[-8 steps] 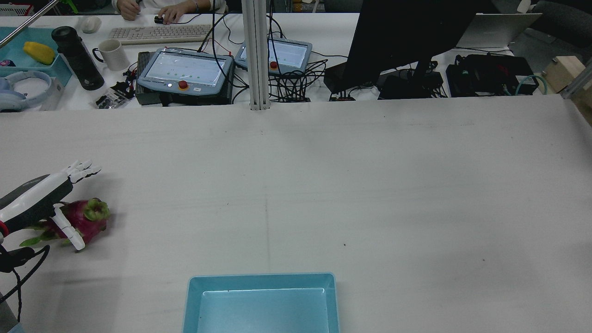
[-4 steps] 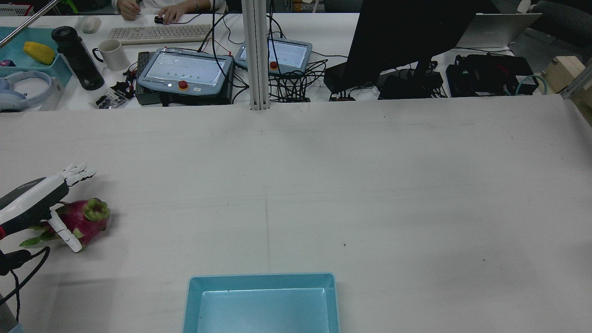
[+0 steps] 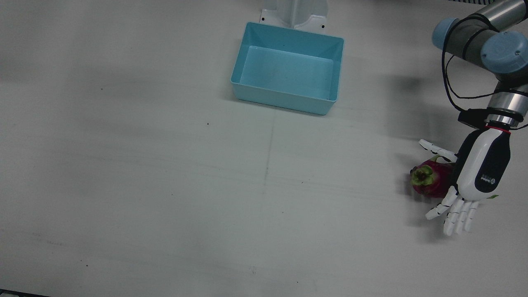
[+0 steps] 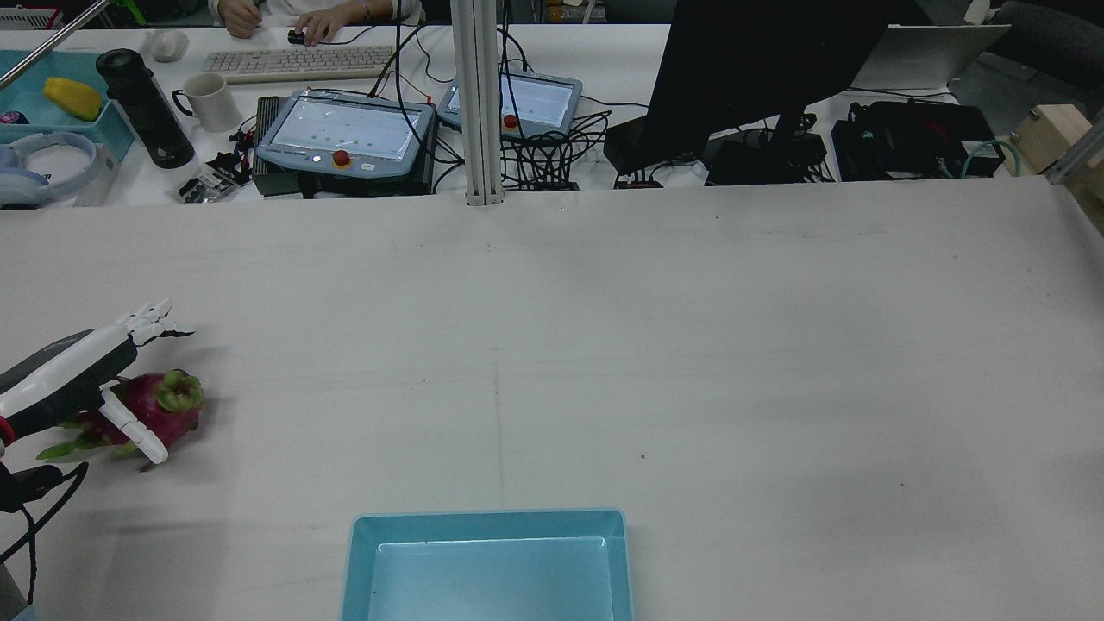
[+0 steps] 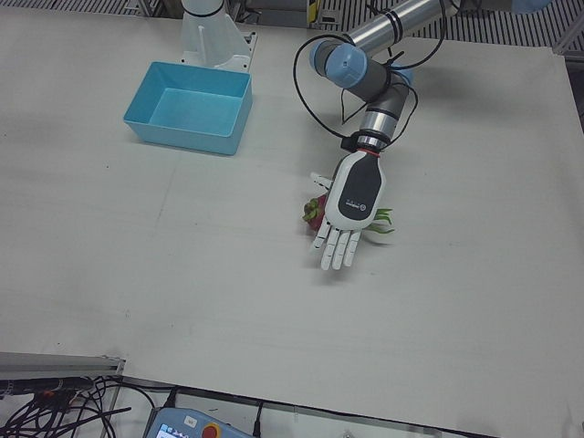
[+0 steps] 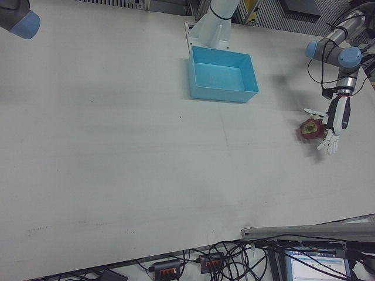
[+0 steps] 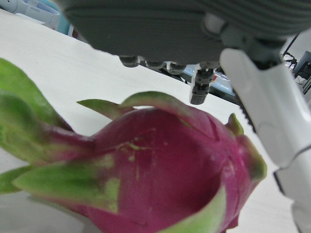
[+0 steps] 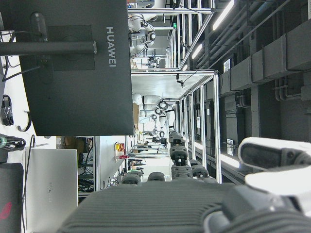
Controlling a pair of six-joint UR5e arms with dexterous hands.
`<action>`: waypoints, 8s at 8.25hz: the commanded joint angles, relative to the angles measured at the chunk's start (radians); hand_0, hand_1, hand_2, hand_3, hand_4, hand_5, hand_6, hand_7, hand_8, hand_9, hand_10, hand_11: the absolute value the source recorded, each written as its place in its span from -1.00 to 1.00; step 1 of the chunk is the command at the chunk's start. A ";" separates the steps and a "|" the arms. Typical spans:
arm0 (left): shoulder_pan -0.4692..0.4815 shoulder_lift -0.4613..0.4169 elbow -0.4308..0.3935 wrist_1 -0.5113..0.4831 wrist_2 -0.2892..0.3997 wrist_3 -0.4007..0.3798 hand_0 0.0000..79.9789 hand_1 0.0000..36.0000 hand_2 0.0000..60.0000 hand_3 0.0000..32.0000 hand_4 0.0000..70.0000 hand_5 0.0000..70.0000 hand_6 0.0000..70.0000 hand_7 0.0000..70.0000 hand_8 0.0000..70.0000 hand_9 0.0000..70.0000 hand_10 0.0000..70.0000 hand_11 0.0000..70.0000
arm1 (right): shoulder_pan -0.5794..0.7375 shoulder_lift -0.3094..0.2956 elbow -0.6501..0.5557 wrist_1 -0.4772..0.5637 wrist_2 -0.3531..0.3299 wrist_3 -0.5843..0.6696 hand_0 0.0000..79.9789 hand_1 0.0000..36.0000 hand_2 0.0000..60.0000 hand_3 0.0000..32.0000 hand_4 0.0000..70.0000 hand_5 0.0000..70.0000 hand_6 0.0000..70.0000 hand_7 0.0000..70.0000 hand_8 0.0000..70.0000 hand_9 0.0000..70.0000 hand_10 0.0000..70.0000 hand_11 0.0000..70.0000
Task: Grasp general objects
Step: 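Wrap the left hand fingers around the pink dragon fruit, then close the left hand tighter on the dragon fruit and secure the grip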
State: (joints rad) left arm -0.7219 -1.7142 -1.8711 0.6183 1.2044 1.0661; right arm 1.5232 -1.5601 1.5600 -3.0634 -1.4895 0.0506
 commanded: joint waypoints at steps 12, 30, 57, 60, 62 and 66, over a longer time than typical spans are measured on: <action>0.045 0.084 0.012 -0.158 -0.081 0.002 0.28 0.18 -0.50 -1.00 -1.00 -0.18 -1.00 -0.84 -1.00 -1.00 -1.00 -1.00 | 0.000 0.000 0.000 0.000 0.000 0.000 -1.00 -1.00 -1.00 -1.00 -1.00 -1.00 -1.00 -1.00 -1.00 -1.00 -1.00 -1.00; 0.052 0.053 0.107 -0.308 -0.089 0.002 0.02 -0.27 0.03 -1.00 -0.81 1.00 -1.00 -0.45 -1.00 -0.93 -1.00 -1.00 | 0.000 0.000 0.000 0.000 0.000 0.000 -1.00 -1.00 -1.00 -1.00 -1.00 -1.00 -1.00 -1.00 -1.00 -1.00 -1.00 -1.00; 0.053 0.329 -0.022 -0.644 -0.115 0.017 0.04 -0.45 -0.54 -1.00 -0.95 -0.53 -1.00 -0.76 -1.00 -0.99 -0.94 -0.87 | -0.002 0.000 -0.003 0.000 0.000 0.002 -1.00 -1.00 -1.00 -1.00 -1.00 -1.00 -1.00 -1.00 -1.00 -1.00 -1.00 -1.00; 0.044 0.331 -0.027 -0.640 -0.117 0.018 0.12 -0.31 -0.48 -1.00 -0.97 -0.58 -1.00 -0.77 -1.00 -0.99 -0.94 -0.87 | -0.002 0.000 -0.003 0.000 0.000 0.002 -1.00 -1.00 -1.00 -1.00 -1.00 -1.00 -1.00 -1.00 -1.00 -1.00 -1.00 -1.00; 0.053 0.253 -0.034 -0.507 -0.140 0.107 0.34 0.35 -0.41 -0.61 -1.00 -0.97 -1.00 -0.91 -1.00 -1.00 -1.00 -0.91 | -0.002 0.000 -0.003 0.000 0.000 0.002 -1.00 -1.00 -1.00 -1.00 -1.00 -1.00 -1.00 -1.00 -1.00 -1.00 -1.00 -1.00; 0.091 0.142 -0.005 -0.294 -0.209 0.232 0.36 0.35 -0.53 -0.34 -1.00 -1.00 -1.00 -0.94 -1.00 -1.00 -1.00 -0.96 | -0.002 0.000 -0.003 0.000 0.000 0.002 -1.00 -1.00 -1.00 -1.00 -1.00 -1.00 -1.00 -1.00 -1.00 -1.00 -1.00 -1.00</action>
State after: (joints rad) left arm -0.6516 -1.5195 -1.9007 0.2061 1.0259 1.2711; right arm 1.5217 -1.5601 1.5570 -3.0634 -1.4895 0.0522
